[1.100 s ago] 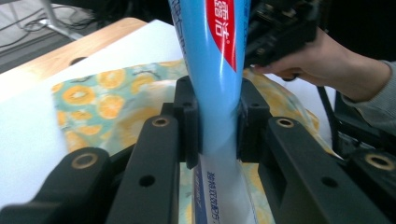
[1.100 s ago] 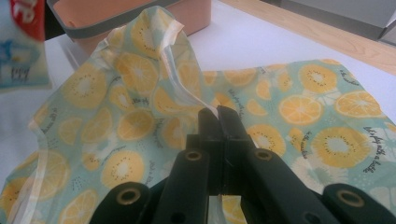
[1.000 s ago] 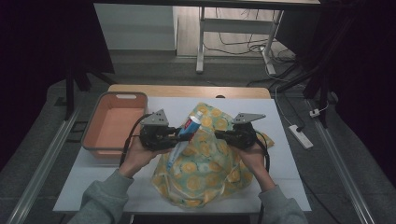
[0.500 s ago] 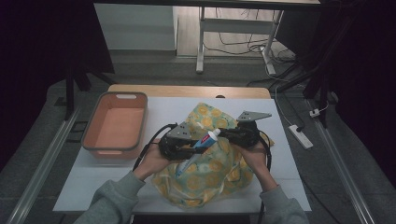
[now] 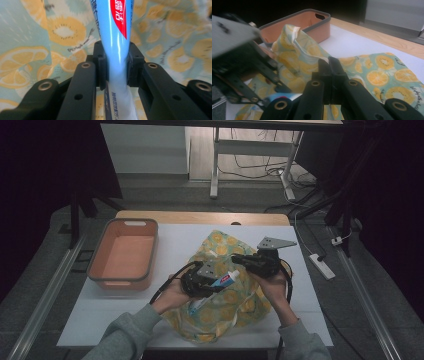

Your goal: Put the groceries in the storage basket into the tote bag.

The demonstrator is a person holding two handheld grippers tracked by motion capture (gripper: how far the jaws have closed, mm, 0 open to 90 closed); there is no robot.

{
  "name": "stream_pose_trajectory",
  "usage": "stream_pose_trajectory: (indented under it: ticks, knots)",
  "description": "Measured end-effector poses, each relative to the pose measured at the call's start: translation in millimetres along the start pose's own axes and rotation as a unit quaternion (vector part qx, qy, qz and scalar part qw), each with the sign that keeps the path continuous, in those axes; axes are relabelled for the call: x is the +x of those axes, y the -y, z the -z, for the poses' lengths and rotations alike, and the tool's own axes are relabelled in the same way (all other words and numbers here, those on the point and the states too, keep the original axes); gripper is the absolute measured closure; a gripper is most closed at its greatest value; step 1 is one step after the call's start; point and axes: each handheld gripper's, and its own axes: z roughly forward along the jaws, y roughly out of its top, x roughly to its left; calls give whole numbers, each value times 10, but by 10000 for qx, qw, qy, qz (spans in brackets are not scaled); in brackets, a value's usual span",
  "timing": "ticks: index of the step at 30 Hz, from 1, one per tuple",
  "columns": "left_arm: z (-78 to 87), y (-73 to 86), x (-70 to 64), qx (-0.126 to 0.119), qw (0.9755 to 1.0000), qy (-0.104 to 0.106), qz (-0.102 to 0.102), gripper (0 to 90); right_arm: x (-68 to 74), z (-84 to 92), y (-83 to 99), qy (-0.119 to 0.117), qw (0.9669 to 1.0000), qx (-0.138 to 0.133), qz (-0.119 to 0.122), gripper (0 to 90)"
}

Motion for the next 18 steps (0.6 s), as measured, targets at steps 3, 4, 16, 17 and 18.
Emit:
stream_pose_trajectory:
  ticks: [3, 4, 16, 17, 18]
  knots:
    - [-92, 7, 26, 190, 9998, -69, -10, 734, 23, 0, -11, -11, 10000, -20, 21, 891]
    - [-118, 8, 32, 222, 9997, -66, 6, 734, 30, -1, -15, -23, 10000, -30, 29, 891]
    - [-350, -147, 82, 482, 9980, -404, -74, 730, 126, 15, -67, -119, 9997, -172, 101, 891]
    - [-377, -164, 89, 499, 9977, -454, -115, 730, 127, 15, -67, -117, 9997, -182, 100, 891]
    - [-411, -179, 91, 526, 9973, -498, -147, 728, 126, 16, -67, -118, 9997, -189, 97, 891]
